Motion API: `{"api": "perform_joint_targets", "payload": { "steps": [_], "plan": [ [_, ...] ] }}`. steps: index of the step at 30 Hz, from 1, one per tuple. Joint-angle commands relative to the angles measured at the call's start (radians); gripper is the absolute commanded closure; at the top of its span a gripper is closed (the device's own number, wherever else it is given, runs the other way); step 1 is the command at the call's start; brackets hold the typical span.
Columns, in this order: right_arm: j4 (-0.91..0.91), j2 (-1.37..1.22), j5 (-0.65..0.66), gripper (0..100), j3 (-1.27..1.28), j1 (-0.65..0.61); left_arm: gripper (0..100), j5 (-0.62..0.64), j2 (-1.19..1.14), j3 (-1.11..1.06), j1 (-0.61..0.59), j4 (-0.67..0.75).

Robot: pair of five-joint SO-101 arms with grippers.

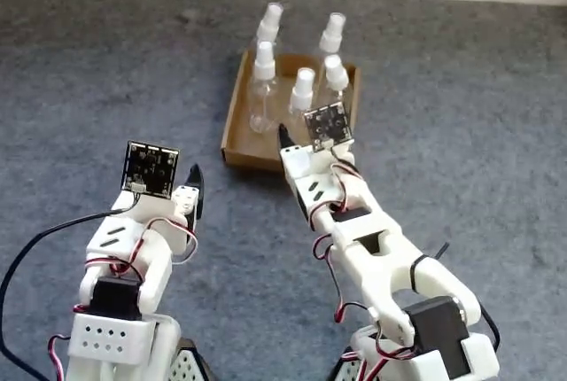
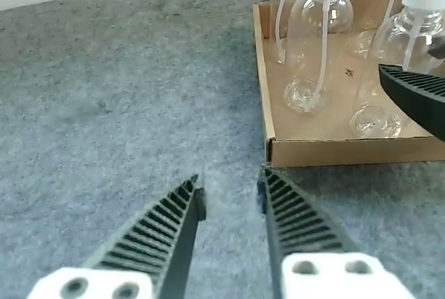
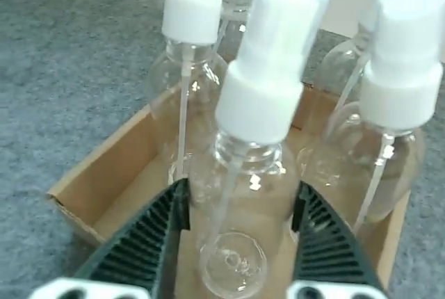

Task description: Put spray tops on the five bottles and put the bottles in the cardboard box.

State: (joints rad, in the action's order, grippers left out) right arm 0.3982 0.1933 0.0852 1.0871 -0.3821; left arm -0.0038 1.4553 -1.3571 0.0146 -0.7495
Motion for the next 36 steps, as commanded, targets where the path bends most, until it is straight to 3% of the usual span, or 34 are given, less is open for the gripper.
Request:
{"api": "perform_joint_targets", "payload": {
  "steps": [1, 12, 24, 32, 36],
  "plan": [
    [0.002, 0.01, 0.012, 78.1, 0.001, -0.004, 91, -0.002, 0.012, 0.005, 0.019, 0.023],
    [-0.005, 0.051, 0.012, 76.4, 0.001, -0.004, 91, -0.002, 0.01, 0.005, 0.019, 0.023],
    [-0.357, 0.475, 0.006, 76.8, 0.028, -0.004, 91, -0.002, 0.01, 0.005, 0.019, 0.023],
    [-0.582, 0.819, 0.012, 94.7, 0.206, 0.015, 91, 0.002, 0.01, 0.004, 0.019, 0.035],
    [-0.722, 1.013, 0.014, 97.4, 0.317, 0.047, 91, -0.002, 0.01, 0.004, 0.019, 0.043]
  ]
}}
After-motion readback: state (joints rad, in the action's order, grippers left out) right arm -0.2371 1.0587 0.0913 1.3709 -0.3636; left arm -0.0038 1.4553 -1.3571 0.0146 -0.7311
